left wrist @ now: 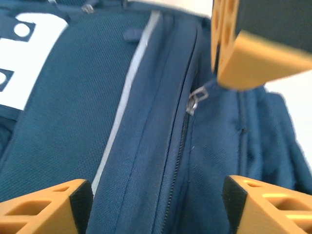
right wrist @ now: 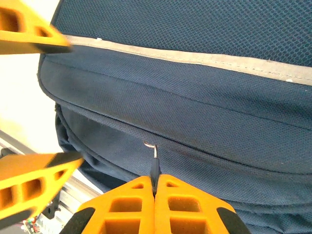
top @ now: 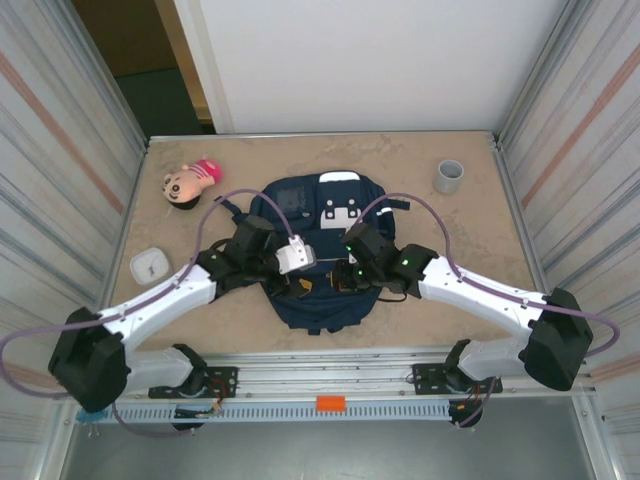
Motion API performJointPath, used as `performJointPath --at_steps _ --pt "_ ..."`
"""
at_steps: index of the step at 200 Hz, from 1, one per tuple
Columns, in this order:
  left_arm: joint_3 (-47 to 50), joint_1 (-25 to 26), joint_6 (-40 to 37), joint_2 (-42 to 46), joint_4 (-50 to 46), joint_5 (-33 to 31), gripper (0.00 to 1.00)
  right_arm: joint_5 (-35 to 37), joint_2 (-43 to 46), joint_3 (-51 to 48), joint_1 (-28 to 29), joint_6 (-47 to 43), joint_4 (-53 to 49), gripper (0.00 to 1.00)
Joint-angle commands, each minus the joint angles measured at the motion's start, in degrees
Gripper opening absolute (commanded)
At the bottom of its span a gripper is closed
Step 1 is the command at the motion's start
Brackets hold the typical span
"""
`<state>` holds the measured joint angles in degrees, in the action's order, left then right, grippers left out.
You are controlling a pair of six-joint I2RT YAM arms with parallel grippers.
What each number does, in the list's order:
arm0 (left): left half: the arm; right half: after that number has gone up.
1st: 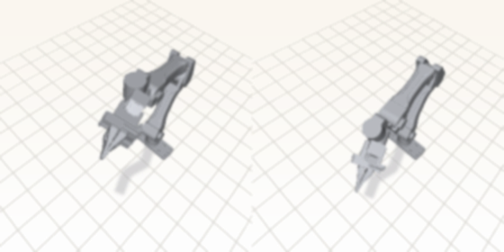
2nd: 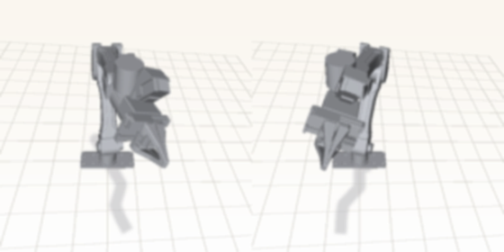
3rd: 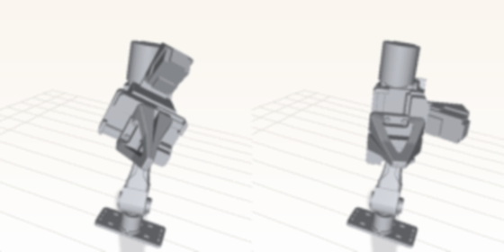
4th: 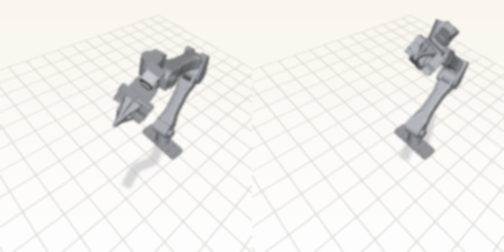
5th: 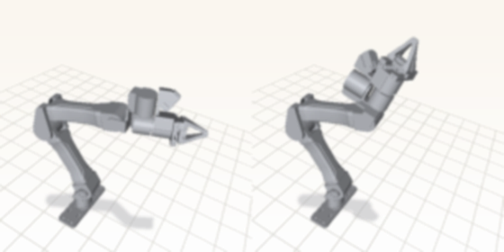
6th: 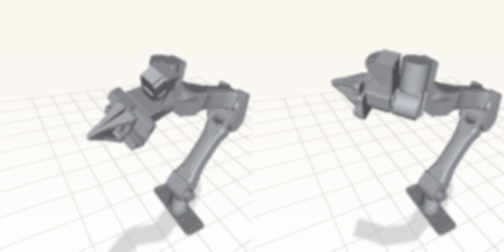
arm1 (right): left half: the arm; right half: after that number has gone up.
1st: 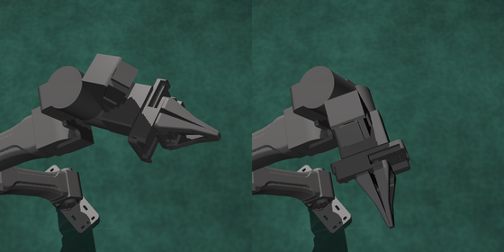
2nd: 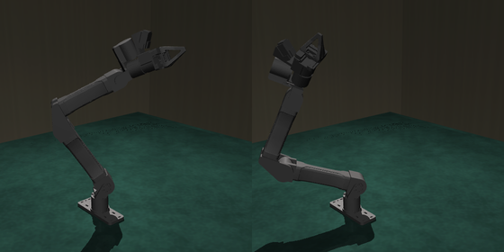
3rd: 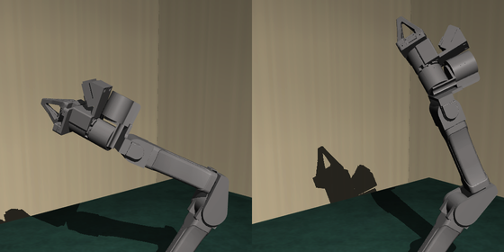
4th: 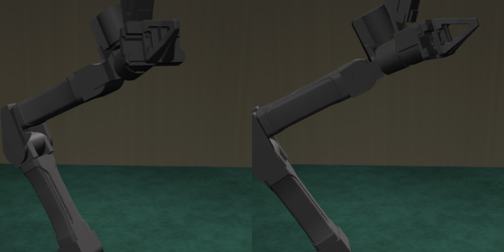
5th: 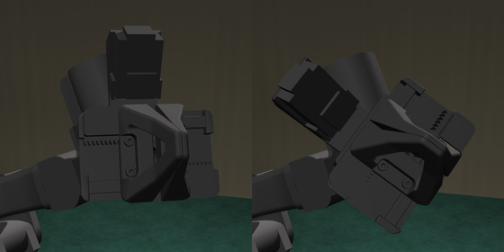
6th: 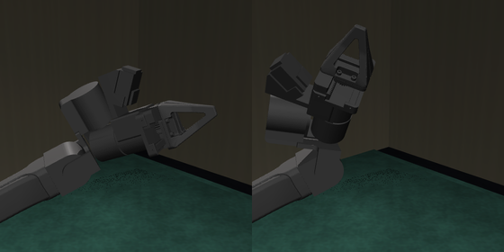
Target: Pack the student bag
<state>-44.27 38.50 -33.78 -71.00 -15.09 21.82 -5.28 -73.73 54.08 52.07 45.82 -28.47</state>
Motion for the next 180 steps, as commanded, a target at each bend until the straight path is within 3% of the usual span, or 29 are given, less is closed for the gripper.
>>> performJointPath --at_steps 1,21,41,60,119,180 --pt "-1.8 -0.5 -8.8 -3.1 2.0 -1.7 0.68 -0.3 1.0 0.1 -0.5 -1.3 1.0 0.00" --pt "-2.0 -0.7 -8.8 -5.4 4.1 -1.1 0.56 -0.3 0.7 0.2 -0.5 -1.4 0.9 0.00" --pt "-2.3 -0.7 -7.9 -5.8 4.0 -0.2 0.26 -0.1 0.5 0.1 -0.4 -1.4 1.0 0.00" --pt "-2.0 -0.8 -7.2 -3.9 4.2 2.3 0.12 0.5 -0.2 -0.1 -0.5 -1.2 1.0 0.00" --pt "-2.5 -0.8 -5.0 -1.1 4.3 8.9 0.10 2.0 -4.0 0.9 0.1 -0.8 1.2 0.05" --pt "-2.7 -0.9 -3.9 -0.1 4.5 10.5 0.09 5.4 -5.6 2.0 0.5 -0.3 -0.4 0.17"
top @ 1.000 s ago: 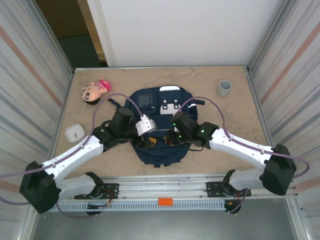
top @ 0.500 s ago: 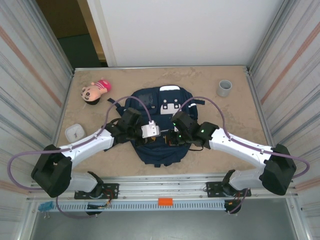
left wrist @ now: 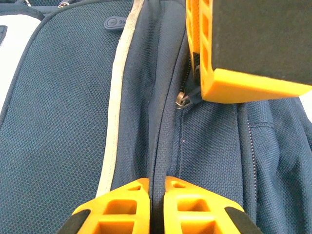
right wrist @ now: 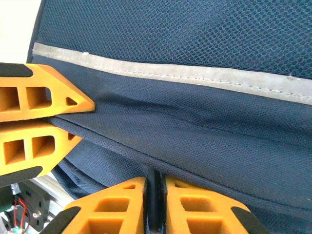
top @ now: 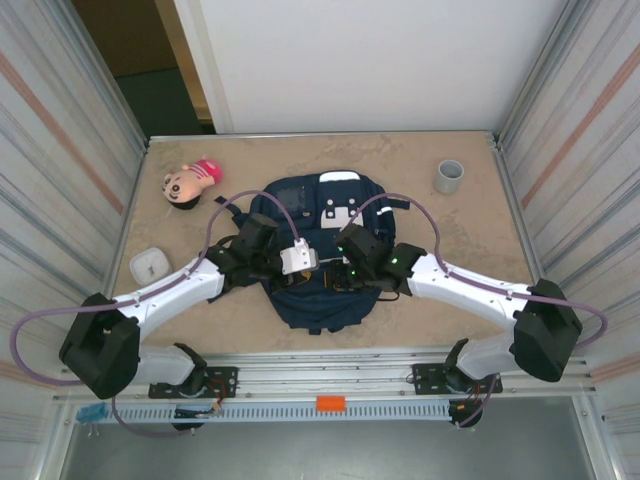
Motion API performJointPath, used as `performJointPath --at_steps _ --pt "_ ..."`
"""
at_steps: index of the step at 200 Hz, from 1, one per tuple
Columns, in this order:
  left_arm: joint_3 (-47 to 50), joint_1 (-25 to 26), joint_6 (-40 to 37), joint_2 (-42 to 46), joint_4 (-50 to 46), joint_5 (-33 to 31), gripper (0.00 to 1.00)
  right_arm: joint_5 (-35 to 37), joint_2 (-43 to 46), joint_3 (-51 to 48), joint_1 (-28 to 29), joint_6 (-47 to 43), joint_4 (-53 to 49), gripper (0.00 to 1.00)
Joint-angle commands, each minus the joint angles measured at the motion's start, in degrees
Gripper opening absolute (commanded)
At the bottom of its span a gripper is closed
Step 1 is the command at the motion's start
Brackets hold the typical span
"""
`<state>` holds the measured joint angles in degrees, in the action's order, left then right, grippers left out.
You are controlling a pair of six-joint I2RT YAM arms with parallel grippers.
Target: Pack the student bag
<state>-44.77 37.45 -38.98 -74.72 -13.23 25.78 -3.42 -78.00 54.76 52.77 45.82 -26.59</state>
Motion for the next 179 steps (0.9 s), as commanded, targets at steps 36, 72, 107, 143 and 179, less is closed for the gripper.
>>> performJointPath --at_steps 36,72,107,143,179 --pt "-1.5 0.2 1.6 5.3 3.5 6.7 0.09 3.7 -2.5 1.4 -0.2 0.1 -2.5 0.19" --pt "-1.1 -0.6 1.0 5.9 2.1 3.2 0.08 5.8 -0.6 1.4 -0.4 -0.4 -5.5 0.00" --pt "-1.0 -3.5 -0.2 7.2 -1.7 0.8 0.08 6.4 6.2 -2.6 -3.9 -1.0 -8.9 0.00" --pt "-0.3 -5.6 -2.2 9.0 -5.6 -1.3 0.10 3.3 12.9 -7.0 -9.7 -2.6 -8.5 0.00" --pt "-0.1 -5.5 -2.0 9.6 -4.7 0.7 0.21 -1.1 14.3 -7.5 -10.3 -4.4 -3.3 0.00"
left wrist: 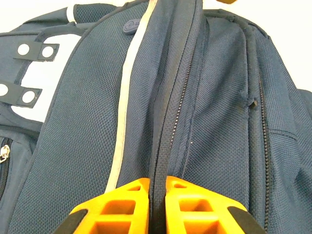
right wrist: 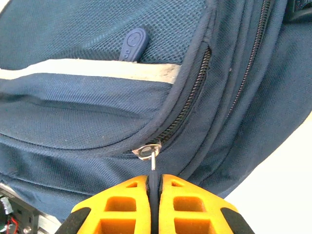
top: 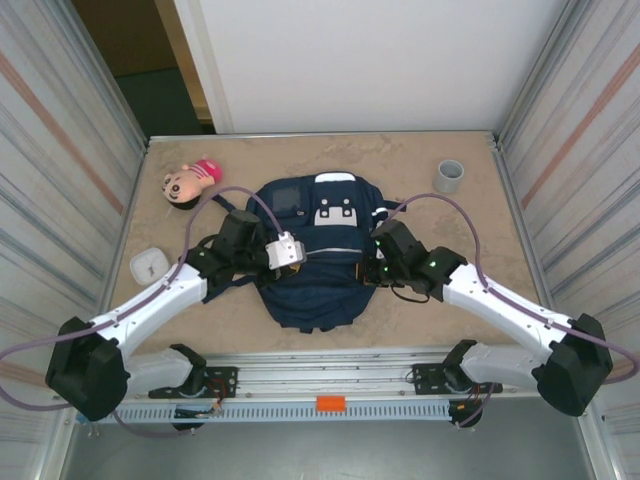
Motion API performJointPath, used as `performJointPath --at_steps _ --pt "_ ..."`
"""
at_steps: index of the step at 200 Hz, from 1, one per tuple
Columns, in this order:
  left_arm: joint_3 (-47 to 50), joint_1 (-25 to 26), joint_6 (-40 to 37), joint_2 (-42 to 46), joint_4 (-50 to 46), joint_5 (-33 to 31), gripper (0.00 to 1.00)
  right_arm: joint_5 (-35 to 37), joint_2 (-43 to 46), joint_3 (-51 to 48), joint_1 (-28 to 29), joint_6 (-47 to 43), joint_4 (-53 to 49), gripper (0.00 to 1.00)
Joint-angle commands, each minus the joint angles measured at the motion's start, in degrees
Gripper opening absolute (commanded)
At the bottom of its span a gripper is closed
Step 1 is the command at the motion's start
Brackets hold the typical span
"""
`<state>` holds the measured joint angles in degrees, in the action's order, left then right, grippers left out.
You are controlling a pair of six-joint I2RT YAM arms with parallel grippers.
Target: Pack the student bag
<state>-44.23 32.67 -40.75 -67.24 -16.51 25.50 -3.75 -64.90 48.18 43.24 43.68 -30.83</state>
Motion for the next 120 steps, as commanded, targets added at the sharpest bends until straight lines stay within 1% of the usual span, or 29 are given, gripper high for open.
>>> performJointPath --at_steps 1,13,22,47,62,82,101,120 --pt "-0.8 -0.6 -0.2 2.1 -1.5 1.1 0.22 -0.9 1.3 -1.0 -0.8 -2.3 1.1 0.00" --pt "-2.6 0.1 0.6 1.6 -2.7 2.8 0.37 -2.3 1.4 -1.2 -0.8 -2.5 2.9 0.00" --pt "-4.2 1.2 1.0 1.1 -3.7 3.1 0.45 -2.9 1.4 -1.2 -0.8 -2.7 3.5 0.00" --pt "-7.3 6.8 1.8 -0.6 -2.8 1.0 0.60 -3.0 1.5 -0.5 -0.8 -3.5 3.0 0.00" --pt "-9.0 9.8 2.0 -3.0 -1.3 -1.8 0.63 -3.1 1.5 -0.1 -0.8 -3.5 2.5 0.00" --pt "-11.6 12.1 2.3 -7.2 -0.2 -2.2 0.64 -3.4 1.7 0.0 -0.9 -3.5 2.7 0.00" --pt "-13.1 12.8 2.6 -11.2 1.6 -2.6 0.63 -3.5 2.1 0.2 -0.9 -3.7 2.6 0.00" --pt "-14.1 12.7 2.7 -14.2 2.6 -1.9 0.60 -3.5 2.2 0.5 -0.8 -4.3 2.0 0.00"
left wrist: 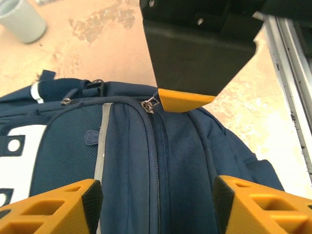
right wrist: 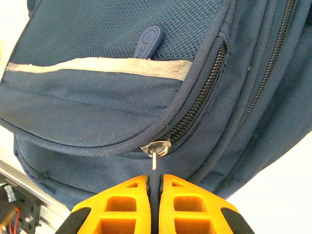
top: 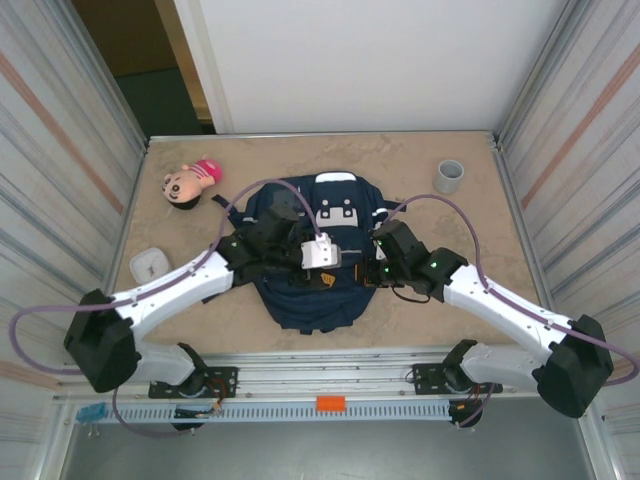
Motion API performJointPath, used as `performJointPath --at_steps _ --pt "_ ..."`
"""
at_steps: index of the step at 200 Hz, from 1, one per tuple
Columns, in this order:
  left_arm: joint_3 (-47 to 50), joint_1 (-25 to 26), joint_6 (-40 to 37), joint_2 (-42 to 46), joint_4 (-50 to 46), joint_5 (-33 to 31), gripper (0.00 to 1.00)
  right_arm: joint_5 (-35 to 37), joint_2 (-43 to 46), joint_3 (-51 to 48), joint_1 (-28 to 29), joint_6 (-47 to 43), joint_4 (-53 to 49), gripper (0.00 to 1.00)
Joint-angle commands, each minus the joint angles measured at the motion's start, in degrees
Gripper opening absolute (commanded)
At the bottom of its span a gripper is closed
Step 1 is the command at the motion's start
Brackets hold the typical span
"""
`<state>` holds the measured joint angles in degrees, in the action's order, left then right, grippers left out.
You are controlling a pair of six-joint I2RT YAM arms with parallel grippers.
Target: Pack the student bag
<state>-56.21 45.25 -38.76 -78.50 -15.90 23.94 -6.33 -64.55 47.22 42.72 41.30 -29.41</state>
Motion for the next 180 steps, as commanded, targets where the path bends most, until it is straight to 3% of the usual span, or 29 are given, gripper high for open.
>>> performJointPath --at_steps 1,27,49,74,132,180 --pt "-2.2 0.2 0.7 -3.1 2.0 -0.4 0.60 -1.0 1.8 1.5 -0.3 -1.9 0.5 0.00" --pt "-2.3 0.2 1.2 -6.3 4.0 -3.6 0.54 -1.3 1.8 1.8 -0.4 -2.5 0.4 0.00" --pt "-1.9 0.2 0.8 -6.1 4.6 -5.9 0.27 -0.9 1.8 2.0 -0.9 -3.1 0.2 0.00" --pt "1.1 -0.4 -1.6 -2.5 5.7 -4.4 0.12 -0.9 2.1 0.9 -5.9 -3.2 0.1 0.00" --pt "6.3 -2.7 -6.5 3.6 3.5 4.9 0.08 -9.6 -1.9 -0.6 -20.8 -7.3 5.2 0.00" --pt "6.0 -2.7 -10.5 3.0 0.8 10.6 0.08 -12.5 -8.1 2.1 -22.5 -8.1 9.3 0.00"
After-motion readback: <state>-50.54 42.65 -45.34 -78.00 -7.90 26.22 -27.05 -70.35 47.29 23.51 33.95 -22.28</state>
